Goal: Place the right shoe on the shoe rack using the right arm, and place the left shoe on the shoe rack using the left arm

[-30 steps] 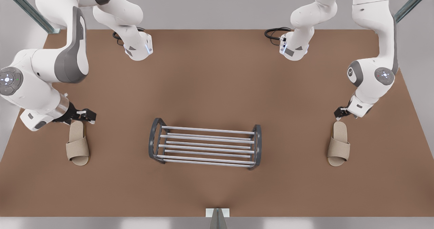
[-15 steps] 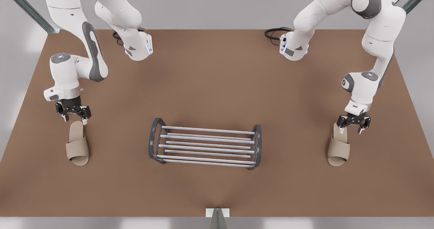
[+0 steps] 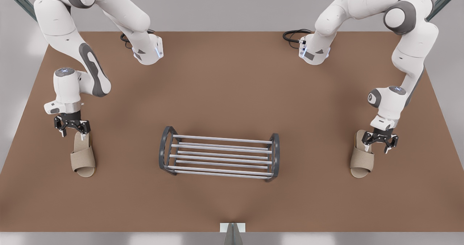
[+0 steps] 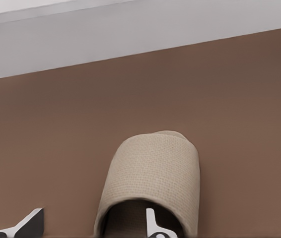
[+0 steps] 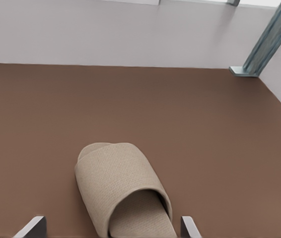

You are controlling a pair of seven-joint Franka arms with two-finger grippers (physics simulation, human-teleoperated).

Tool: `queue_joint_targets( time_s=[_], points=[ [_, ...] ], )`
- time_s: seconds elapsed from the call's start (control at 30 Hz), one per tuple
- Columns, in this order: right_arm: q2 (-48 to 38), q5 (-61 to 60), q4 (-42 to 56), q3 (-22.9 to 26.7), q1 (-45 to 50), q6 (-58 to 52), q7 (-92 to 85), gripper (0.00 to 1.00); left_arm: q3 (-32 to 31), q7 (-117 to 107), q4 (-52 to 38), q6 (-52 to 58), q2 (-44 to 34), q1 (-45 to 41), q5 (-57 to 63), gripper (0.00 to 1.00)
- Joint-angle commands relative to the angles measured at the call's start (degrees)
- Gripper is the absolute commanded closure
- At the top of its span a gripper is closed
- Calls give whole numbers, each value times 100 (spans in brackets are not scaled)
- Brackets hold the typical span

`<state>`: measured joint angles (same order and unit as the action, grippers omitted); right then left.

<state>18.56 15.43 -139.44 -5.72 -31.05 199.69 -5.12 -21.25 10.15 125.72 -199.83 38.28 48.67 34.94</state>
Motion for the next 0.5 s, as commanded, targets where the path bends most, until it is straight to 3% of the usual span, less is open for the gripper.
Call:
queue_joint_targets(
  time_s=[0.0, 0.07, 0.1, 0.13, 0.3, 0.47],
  points=[
    [218, 444, 162, -70, -129, 140, -411, 0, -11, 180, -21, -39, 83, 11, 135, 0],
    [718, 1251, 567, -658, -1138, 140, -411, 0, -37, 171, -65, -39, 118, 11, 135, 0],
    [1026, 1770, 655, -1361, -2141, 140, -419, 0, -37, 171, -127, -39, 215, 3, 135, 0],
    [1202, 2157, 664, -1713, -2748, 140, -411, 0, -37, 171, -153, -39, 250, 3, 144, 0],
    [1220, 2245, 672, -1758, -2705, 140, -463, 0, -37, 171, -373, -39, 364, 29, 294, 0],
    [1870, 2518, 1217, -1758, -2704, 132, -472, 0, -90, 171, -522, -39, 549, 11, 294, 0]
  ],
)
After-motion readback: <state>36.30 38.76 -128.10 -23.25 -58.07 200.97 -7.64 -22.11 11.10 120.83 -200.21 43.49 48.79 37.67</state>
